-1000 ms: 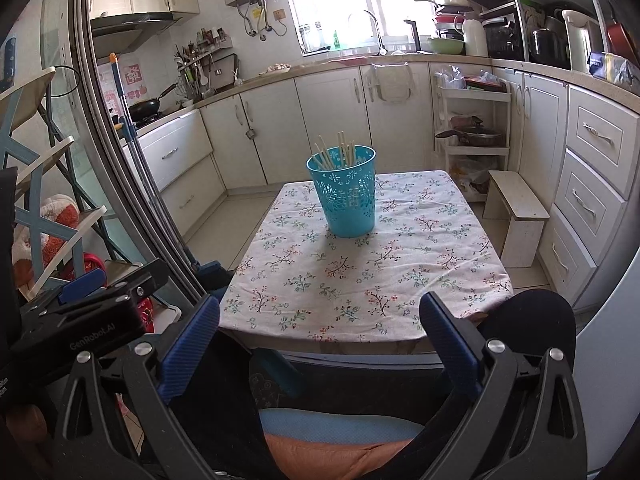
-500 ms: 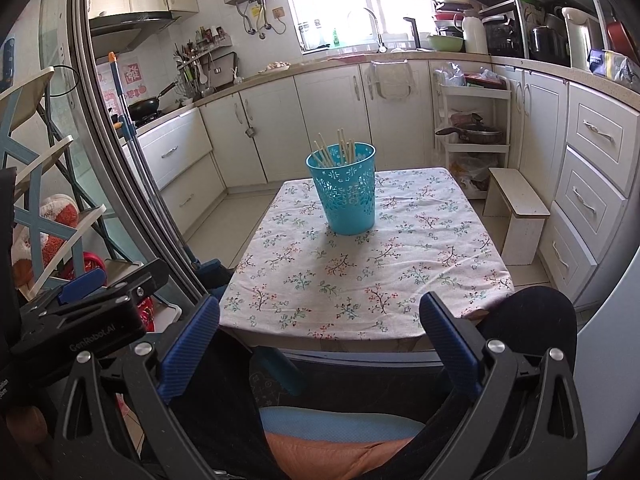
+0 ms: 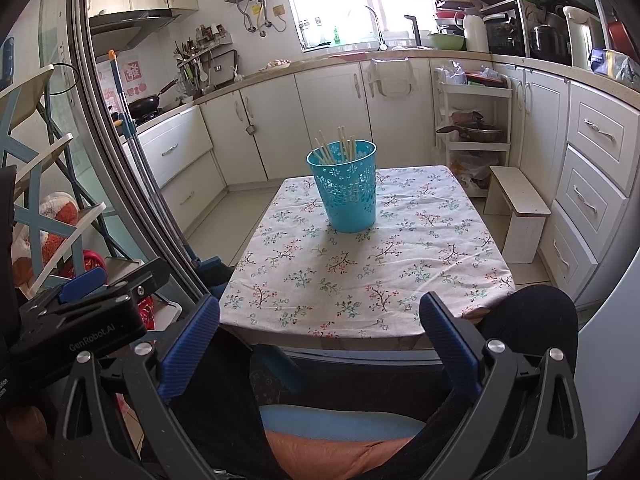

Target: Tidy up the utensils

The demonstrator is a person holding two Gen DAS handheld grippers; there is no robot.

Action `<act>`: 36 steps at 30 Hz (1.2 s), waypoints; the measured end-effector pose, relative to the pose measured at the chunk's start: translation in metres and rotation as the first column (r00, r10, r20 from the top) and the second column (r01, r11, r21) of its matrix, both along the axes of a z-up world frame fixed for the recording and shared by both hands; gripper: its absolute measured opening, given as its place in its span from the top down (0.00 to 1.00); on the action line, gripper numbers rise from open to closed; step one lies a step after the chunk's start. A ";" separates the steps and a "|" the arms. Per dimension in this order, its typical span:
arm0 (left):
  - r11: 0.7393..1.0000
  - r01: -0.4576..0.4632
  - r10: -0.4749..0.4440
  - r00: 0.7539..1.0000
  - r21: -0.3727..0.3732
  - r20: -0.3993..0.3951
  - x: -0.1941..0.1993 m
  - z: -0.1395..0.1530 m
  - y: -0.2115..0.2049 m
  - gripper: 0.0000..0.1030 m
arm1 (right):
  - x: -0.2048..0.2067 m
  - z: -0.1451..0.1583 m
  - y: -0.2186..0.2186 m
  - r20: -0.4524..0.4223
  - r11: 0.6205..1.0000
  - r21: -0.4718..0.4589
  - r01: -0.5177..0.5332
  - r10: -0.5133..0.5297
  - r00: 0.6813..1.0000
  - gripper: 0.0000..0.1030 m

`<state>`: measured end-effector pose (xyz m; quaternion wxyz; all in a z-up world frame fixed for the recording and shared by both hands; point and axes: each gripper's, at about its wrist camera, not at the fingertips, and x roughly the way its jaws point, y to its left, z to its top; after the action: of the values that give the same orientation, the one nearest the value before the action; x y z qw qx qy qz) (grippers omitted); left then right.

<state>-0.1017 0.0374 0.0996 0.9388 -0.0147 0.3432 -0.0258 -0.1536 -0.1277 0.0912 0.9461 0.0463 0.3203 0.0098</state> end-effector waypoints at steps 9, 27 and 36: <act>1.000 0.003 -0.004 1.000 -0.002 -0.009 -0.002 -0.004 0.001 0.07 | 0.001 0.000 0.000 -0.003 1.000 0.001 0.000 0.000 1.000 0.07; 1.000 0.006 -0.006 1.000 -0.004 -0.013 -0.002 -0.004 0.002 0.07 | 0.002 -0.003 0.001 -0.014 1.000 0.001 -0.002 0.002 1.000 0.07; 0.999 0.022 -0.023 0.999 -0.028 -0.038 0.000 -0.007 0.000 0.07 | 0.003 -0.004 -0.001 -0.023 1.000 0.003 -0.004 0.004 1.000 0.07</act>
<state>-0.1015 0.0372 0.0922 0.9315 -0.0240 0.3607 -0.0409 -0.1507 -0.1288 0.0875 0.9423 0.0473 0.3311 0.0117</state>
